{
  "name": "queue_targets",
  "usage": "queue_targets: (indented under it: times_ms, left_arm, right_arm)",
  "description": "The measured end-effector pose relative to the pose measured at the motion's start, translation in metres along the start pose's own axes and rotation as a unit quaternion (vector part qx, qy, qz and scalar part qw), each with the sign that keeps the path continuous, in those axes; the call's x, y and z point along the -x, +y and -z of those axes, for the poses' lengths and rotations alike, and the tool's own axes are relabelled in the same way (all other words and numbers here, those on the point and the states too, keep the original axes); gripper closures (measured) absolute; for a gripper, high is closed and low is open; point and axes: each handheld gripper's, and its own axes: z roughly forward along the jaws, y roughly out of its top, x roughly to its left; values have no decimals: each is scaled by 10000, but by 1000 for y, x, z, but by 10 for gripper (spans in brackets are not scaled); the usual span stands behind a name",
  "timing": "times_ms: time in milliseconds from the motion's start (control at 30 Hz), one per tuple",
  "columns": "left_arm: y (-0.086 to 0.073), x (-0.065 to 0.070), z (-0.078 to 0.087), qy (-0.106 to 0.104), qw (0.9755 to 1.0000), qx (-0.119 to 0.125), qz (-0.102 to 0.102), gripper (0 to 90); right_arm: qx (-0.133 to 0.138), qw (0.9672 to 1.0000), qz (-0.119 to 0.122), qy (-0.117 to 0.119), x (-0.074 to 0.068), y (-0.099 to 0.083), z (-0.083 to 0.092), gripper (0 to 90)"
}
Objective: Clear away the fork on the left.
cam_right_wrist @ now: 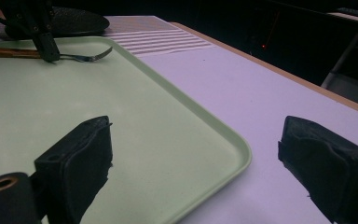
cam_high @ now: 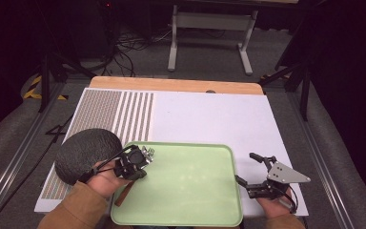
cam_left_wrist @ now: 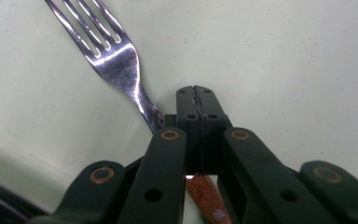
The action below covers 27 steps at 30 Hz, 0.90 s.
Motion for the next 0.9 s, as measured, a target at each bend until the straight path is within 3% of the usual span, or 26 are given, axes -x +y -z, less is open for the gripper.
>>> queue_targets:
  times_ms: [667, 900]
  left_arm:
    - [-19, -19, 7, 277, 9981, 107, 544, 898]
    - [-23, -21, 8, 334, 9974, 161, 615, 898]
  right_arm:
    - [17, 9999, -13, 119, 2, 2, -9, 101]
    - [23, 9999, -14, 144, 2, 3, -10, 101]
